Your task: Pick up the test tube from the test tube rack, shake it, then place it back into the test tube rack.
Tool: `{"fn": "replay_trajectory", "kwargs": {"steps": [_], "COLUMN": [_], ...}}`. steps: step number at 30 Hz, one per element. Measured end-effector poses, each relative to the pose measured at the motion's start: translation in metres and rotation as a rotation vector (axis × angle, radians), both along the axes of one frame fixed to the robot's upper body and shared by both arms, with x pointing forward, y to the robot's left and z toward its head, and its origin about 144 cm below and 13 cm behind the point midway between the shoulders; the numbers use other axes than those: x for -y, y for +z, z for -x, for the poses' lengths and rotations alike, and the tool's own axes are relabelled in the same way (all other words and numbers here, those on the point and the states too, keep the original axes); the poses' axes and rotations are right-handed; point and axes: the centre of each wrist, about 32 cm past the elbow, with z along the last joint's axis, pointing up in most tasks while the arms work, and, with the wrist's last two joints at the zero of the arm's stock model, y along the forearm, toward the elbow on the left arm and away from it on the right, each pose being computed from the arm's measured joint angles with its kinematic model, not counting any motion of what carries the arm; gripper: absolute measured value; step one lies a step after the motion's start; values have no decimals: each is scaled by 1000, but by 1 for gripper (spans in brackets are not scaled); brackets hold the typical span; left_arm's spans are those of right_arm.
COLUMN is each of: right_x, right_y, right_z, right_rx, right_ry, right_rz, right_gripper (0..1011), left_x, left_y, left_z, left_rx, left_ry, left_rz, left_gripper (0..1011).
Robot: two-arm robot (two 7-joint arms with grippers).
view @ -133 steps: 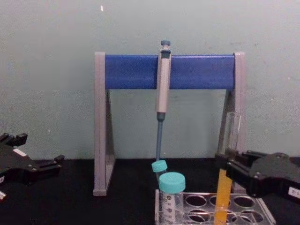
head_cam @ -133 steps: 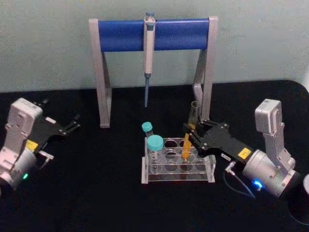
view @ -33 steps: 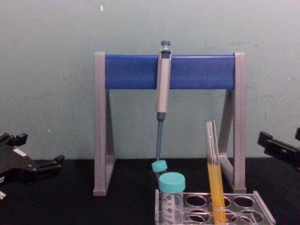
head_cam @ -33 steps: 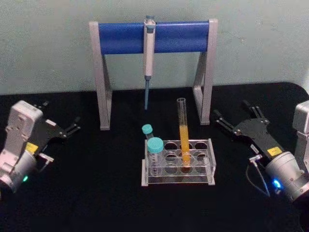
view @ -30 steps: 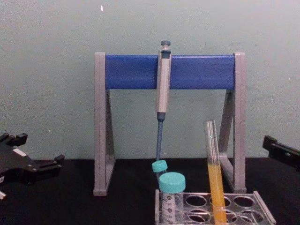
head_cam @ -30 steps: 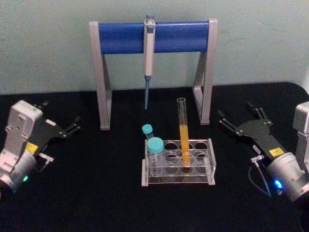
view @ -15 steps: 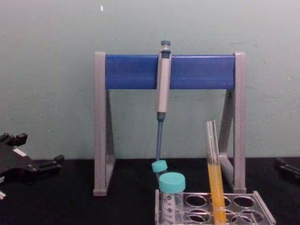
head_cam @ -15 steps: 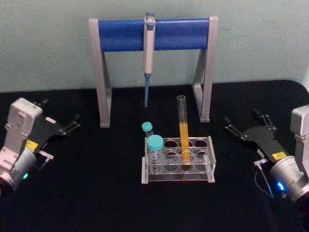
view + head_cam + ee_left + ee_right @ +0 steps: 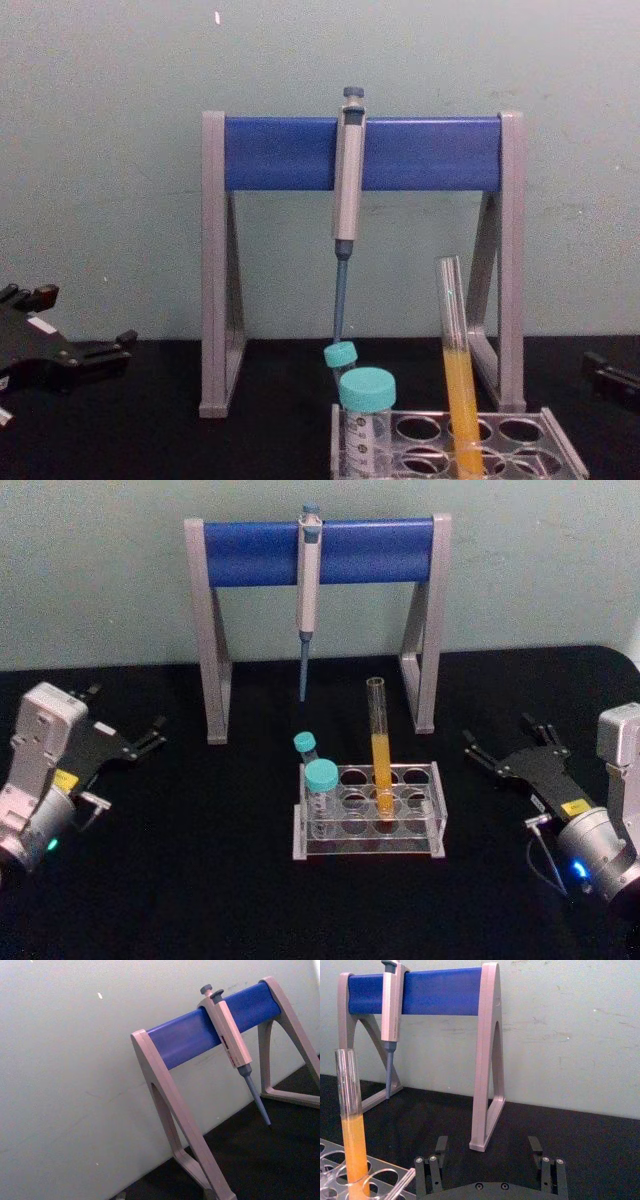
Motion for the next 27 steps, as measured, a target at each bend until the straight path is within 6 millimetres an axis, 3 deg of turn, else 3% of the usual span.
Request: {"fn": "replay_trajectory", "kwargs": {"steps": [27], "right_x": [-1], "right_y": [1], "right_z": [0], "right_rx": [2], "right_ry": [-2], "right_rz": [0], "right_gripper": [1000], "left_x": [0], "left_y": [0], "left_z": [0], "left_rx": [0], "left_ry": [0], "left_rz": [0], "left_gripper": [1001]}}
